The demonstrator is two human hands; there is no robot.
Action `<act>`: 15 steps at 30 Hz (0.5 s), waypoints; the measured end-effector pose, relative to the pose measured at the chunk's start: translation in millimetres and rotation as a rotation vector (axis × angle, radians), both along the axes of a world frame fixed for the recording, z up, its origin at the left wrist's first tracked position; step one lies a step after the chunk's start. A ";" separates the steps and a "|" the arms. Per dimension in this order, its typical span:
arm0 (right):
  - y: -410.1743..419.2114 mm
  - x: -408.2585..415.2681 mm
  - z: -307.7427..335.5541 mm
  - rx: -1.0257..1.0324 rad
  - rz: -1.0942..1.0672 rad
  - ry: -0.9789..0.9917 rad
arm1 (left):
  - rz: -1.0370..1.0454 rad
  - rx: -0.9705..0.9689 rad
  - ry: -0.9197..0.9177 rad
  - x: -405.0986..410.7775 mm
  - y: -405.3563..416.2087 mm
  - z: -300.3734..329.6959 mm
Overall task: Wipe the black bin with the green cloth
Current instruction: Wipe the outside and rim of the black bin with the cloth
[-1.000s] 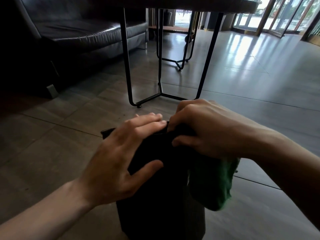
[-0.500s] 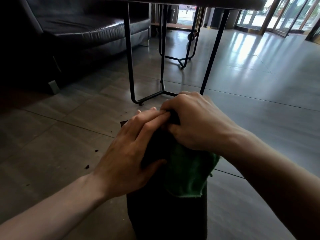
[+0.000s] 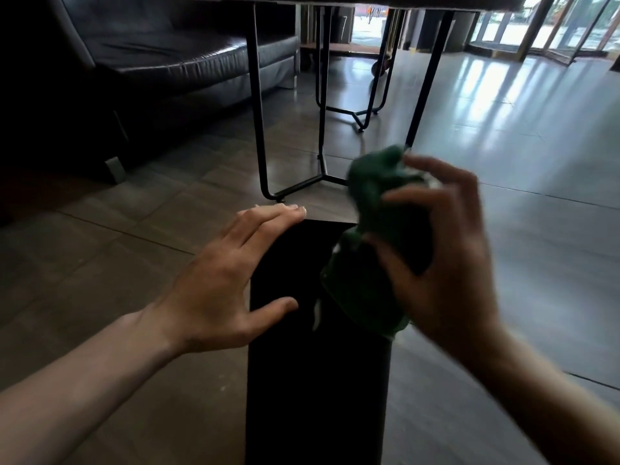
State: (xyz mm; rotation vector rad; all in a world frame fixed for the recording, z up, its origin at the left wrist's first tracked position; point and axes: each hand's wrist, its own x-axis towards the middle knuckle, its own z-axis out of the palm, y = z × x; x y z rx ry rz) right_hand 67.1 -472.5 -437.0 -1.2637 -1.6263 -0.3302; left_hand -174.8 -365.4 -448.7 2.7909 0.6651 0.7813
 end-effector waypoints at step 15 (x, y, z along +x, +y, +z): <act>-57.0 -54.8 -114.1 -0.140 0.126 -0.976 | 0.020 -0.142 -0.137 -12.5 6.7 -3.6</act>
